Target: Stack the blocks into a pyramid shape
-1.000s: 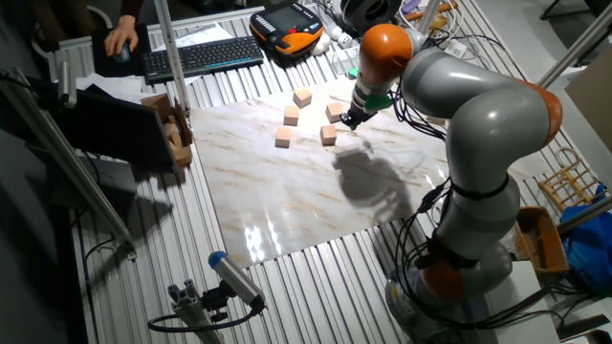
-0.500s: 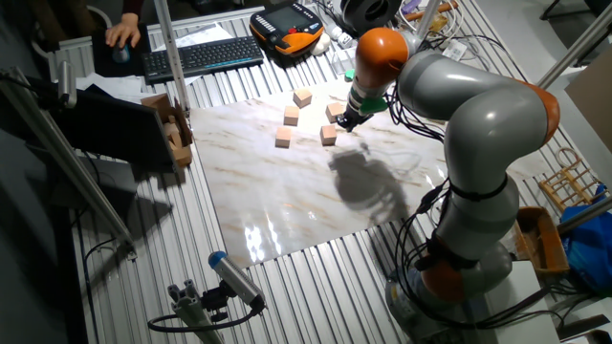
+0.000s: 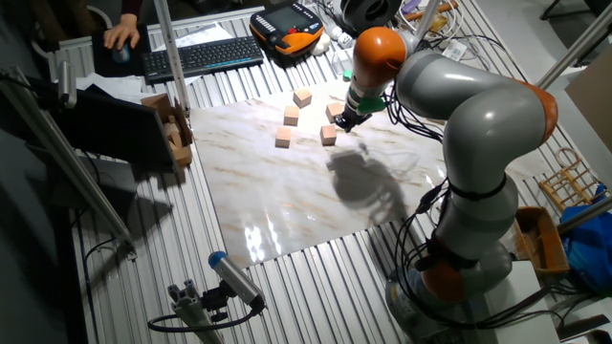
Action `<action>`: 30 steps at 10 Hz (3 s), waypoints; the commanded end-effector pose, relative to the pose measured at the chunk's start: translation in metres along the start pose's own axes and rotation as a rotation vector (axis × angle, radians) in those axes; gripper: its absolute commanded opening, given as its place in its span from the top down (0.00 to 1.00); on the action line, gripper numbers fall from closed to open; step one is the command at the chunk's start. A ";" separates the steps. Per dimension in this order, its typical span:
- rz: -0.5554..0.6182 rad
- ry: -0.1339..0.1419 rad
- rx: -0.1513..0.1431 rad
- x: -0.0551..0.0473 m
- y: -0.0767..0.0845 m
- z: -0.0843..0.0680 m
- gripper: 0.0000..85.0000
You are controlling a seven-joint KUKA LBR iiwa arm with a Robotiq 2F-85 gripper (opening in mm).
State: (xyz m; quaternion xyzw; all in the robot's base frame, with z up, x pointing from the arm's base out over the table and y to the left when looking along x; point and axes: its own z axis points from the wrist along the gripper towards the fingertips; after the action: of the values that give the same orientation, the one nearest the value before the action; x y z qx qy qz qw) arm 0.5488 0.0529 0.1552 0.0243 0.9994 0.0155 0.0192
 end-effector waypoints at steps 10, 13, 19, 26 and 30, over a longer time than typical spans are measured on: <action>0.004 -0.006 0.011 -0.001 0.011 -0.005 1.00; 0.005 -0.023 0.029 -0.001 0.011 -0.004 1.00; -0.162 0.011 0.031 -0.001 0.011 -0.004 1.00; -0.115 -0.033 -0.001 -0.021 0.037 0.015 1.00; -0.109 -0.039 0.010 -0.041 0.060 0.035 1.00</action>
State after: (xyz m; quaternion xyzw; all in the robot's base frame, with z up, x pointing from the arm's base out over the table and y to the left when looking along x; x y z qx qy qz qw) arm 0.5937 0.1121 0.1231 -0.0293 0.9988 0.0089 0.0394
